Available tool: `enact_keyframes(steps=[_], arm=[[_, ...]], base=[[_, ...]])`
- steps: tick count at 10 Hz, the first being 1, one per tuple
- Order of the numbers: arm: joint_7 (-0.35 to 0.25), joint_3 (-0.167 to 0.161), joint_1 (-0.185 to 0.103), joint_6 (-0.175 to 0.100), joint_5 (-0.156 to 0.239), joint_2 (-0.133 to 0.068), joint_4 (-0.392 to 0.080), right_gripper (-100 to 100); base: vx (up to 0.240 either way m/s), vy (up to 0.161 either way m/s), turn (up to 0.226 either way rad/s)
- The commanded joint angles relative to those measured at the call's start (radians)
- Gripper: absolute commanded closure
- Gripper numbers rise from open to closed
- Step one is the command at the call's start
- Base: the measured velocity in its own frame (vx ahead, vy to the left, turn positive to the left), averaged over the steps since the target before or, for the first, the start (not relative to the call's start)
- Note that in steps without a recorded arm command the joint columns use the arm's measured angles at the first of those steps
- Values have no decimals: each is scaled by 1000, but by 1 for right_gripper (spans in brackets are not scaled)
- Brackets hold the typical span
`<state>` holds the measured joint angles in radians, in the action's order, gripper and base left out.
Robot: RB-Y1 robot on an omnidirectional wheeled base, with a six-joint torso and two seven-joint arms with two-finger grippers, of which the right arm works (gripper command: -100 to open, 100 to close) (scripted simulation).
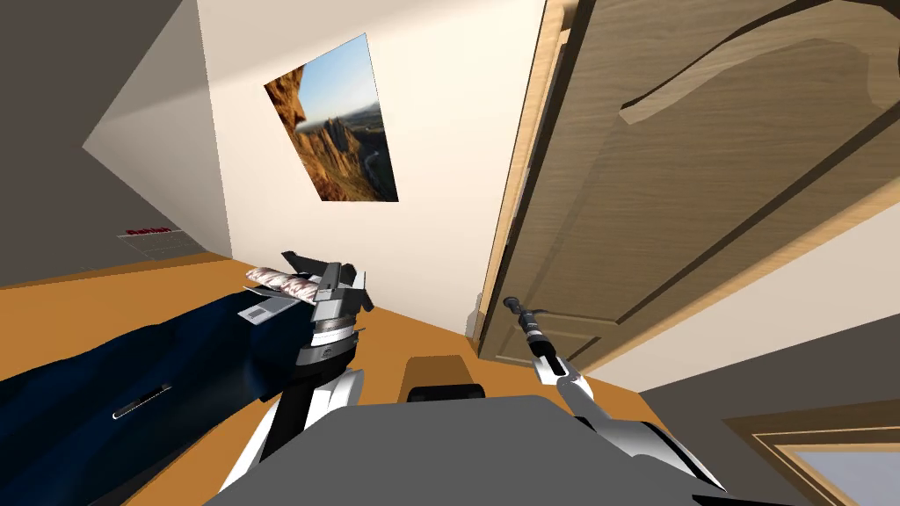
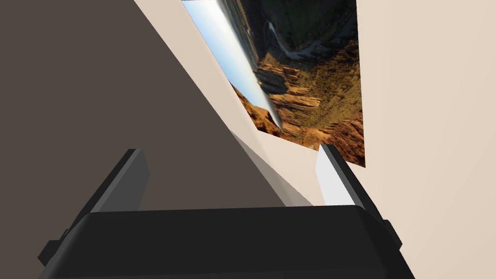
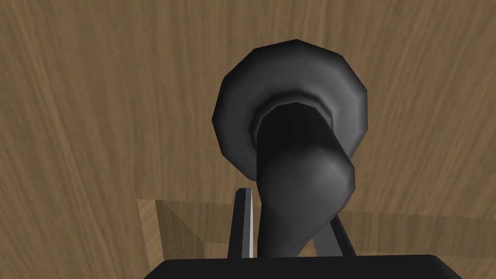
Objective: Pull the door open
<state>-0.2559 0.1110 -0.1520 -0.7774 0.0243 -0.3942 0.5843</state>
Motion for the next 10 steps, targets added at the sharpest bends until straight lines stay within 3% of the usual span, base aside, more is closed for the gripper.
enact_keyframes(steps=[1, 3, 10], arm=[[-20, -16, 2, -17, -10, -11, -3, 100], [-24, -21, 2, -18, -12, -11, -9, 100], [-112, -101, 42, -83, -61, -54, 21, 100]], base=[[-197, -54, 90], [-134, -34, 46], [-189, -60, 64]])
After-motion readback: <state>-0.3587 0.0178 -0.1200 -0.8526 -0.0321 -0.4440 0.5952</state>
